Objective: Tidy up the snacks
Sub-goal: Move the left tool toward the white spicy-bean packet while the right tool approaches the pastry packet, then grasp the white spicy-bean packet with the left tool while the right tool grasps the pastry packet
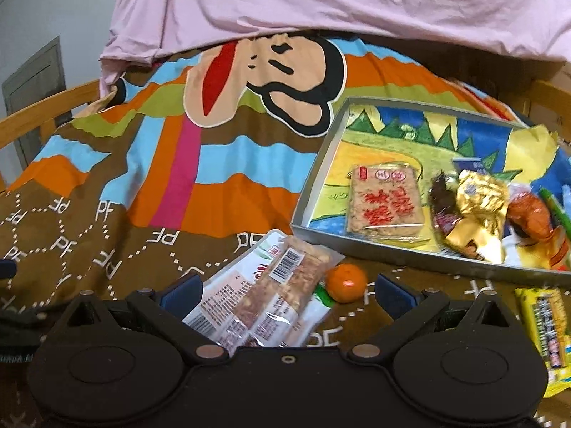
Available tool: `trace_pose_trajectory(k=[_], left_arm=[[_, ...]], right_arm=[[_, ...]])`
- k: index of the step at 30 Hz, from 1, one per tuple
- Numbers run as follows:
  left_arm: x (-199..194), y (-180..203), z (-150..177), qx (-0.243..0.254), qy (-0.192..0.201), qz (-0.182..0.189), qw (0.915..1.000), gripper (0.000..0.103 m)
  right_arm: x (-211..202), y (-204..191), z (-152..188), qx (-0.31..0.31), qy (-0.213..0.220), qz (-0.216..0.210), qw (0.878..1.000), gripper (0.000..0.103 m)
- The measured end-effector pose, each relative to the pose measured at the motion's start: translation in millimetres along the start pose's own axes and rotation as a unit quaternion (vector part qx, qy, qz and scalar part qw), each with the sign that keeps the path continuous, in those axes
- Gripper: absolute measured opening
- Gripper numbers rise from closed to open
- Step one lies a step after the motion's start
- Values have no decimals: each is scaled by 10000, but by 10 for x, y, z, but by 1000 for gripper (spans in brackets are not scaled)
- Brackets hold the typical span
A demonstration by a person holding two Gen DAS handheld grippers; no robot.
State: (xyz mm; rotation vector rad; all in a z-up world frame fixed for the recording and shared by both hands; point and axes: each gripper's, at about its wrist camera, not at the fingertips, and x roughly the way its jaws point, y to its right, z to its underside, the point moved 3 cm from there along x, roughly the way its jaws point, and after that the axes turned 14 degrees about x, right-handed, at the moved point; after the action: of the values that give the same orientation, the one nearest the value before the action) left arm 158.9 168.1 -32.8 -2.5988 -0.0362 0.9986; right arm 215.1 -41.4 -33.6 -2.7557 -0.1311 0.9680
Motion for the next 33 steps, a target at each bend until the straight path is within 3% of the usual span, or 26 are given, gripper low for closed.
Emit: trace_pose_trajectory(k=[8, 13, 20, 28, 31, 33], left_arm=[[47, 31, -17, 163, -14, 22, 9999, 102], [52, 96, -74, 228, 88, 69, 9997, 102], [95, 353, -225, 448, 384, 526, 9969, 102], [168, 569, -281, 839, 520, 771, 9921, 102], [173, 576, -283, 849, 500, 816, 9918, 102], [192, 604, -309, 860, 502, 852, 9914, 102]], right_arm=[[179, 39, 106, -24, -208, 180, 9996, 102], [136, 244, 96, 102, -113, 170, 9997, 90], [22, 441, 90, 86, -232, -195, 9995, 73], [292, 471, 77, 223, -641, -483, 9965, 71], [260, 468, 84, 209, -630, -590, 9960, 62], [212, 475, 86, 190, -650, -696, 9953, 42]])
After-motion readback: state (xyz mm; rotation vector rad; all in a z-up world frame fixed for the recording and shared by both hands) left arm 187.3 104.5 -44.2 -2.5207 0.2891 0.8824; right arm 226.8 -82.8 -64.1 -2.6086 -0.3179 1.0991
